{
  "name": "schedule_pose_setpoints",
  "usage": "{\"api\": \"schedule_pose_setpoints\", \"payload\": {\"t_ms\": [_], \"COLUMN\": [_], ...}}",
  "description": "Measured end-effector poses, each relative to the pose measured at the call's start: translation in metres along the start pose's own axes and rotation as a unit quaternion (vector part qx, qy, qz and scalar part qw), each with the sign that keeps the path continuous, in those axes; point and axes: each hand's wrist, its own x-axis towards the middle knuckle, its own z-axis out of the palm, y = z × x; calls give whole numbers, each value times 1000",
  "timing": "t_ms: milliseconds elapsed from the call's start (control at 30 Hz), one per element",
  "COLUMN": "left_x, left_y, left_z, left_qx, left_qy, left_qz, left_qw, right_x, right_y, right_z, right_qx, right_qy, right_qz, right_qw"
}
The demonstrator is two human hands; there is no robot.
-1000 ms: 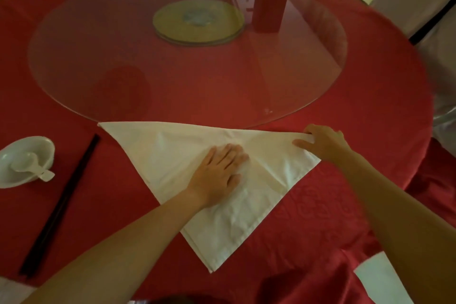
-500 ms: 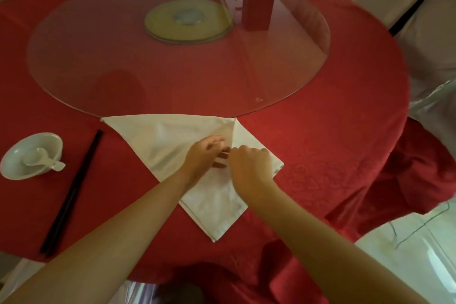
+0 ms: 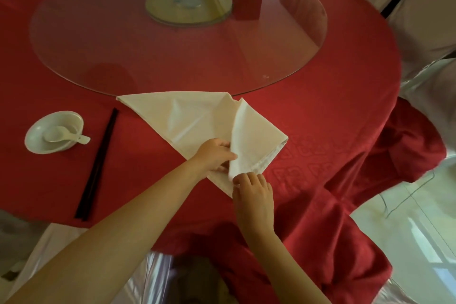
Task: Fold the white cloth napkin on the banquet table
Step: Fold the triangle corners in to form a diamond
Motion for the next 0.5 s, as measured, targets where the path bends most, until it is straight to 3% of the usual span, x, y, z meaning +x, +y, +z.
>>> {"api": "schedule_pose_setpoints", "payload": {"t_ms": [133,333,500], "left_x": [-9,-26,-35], "left_y": [-7,-24,-35], "left_z": [9,18,25], "left_qx": [71,58,150], "left_qy": [16,15,49], "left_qz": [23,20,86], "left_qw": [997,998,984], "right_x": [-18,-26,-39], "right_y": [9,21,30], "right_z": [1,3,8], "right_qx": [20,-3,10], "right_qy": [38,109,62], "right_qz": [-20,-47,-54], "right_qw": [999,993,997]}}
